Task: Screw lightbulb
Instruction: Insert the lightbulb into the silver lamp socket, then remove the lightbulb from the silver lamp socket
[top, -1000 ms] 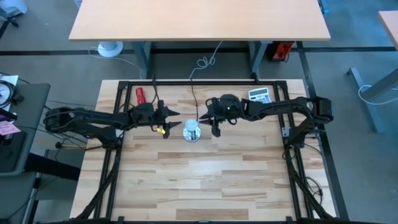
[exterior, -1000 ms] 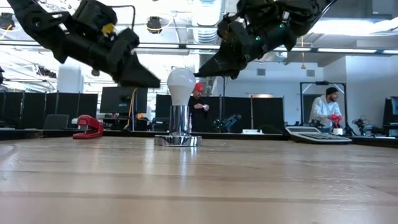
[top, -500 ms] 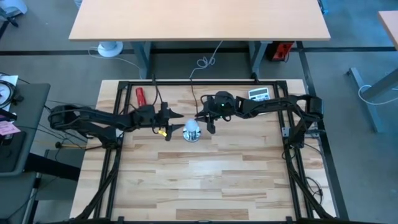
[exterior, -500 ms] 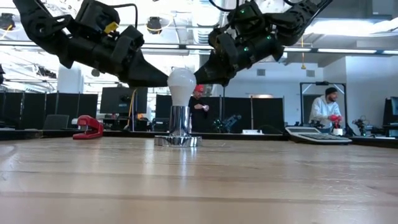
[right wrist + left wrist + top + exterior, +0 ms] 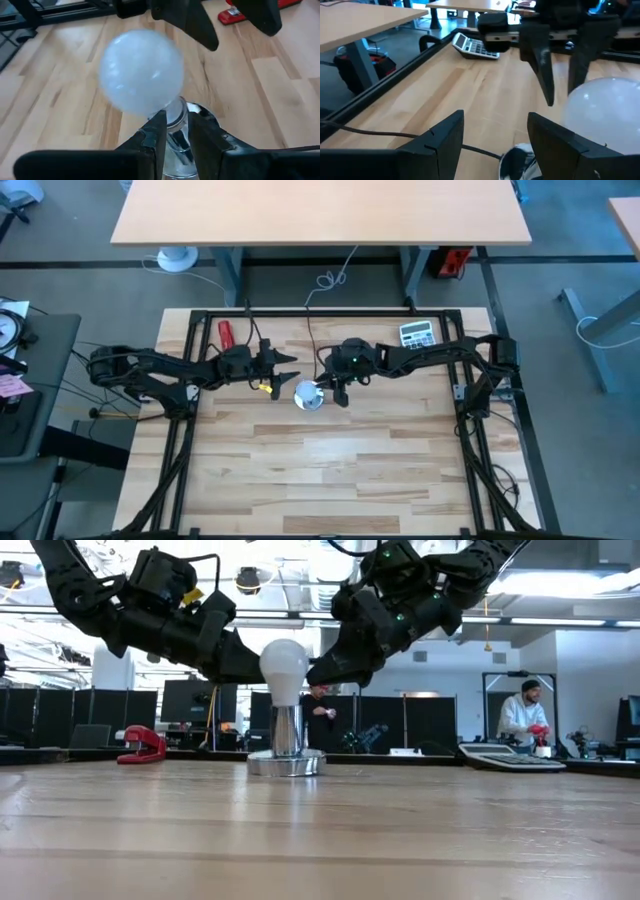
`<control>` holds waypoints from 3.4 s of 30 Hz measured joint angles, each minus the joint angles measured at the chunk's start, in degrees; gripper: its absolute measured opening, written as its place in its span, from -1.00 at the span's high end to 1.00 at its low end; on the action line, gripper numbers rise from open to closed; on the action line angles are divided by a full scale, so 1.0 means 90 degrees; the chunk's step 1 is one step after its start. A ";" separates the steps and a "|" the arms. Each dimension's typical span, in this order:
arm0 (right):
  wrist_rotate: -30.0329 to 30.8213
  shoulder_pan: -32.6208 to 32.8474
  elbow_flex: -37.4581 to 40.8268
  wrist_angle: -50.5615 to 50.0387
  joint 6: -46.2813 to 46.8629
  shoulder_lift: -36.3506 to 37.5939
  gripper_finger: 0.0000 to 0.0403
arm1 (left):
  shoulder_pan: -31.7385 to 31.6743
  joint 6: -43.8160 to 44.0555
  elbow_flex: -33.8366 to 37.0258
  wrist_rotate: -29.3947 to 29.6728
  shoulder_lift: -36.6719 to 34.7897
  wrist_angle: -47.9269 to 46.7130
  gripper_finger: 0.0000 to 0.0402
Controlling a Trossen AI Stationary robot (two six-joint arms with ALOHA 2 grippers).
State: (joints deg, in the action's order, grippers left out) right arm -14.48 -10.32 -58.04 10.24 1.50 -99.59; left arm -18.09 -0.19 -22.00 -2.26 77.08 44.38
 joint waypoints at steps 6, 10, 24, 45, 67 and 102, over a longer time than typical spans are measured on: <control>0.0545 0.0053 0.0000 -0.0023 0.0025 0.0000 0.55 | -0.0041 0.0001 -0.0001 -0.0058 0.0000 -0.0084 -0.03; 0.0638 -0.0089 0.0000 -0.0128 0.0138 0.0000 0.55 | -0.0041 0.0056 -0.0002 -0.0059 -0.0037 -0.0491 -0.03; 0.0956 -0.0140 0.0140 -0.0795 0.0465 0.0002 0.55 | -0.0043 0.0093 0.0523 -0.0027 -0.0700 -0.1371 -0.03; 0.1629 0.0214 0.0420 0.1343 0.1330 -0.0771 0.55 | 0.0462 0.0174 0.1263 -0.0047 0.1471 0.2324 -0.03; 0.2473 0.0659 0.0410 0.1980 0.2059 -0.1576 0.55 | 0.0474 0.0439 0.1062 0.0255 0.2244 0.1837 0.41; 0.3546 0.1766 0.0408 0.1695 0.2635 -0.1274 0.64 | 0.1299 0.0960 0.1056 0.0456 0.2118 0.1584 1.00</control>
State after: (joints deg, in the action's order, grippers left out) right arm 17.43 5.58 -54.37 25.50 25.21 -111.05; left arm -6.41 8.46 -12.49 1.85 96.14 58.64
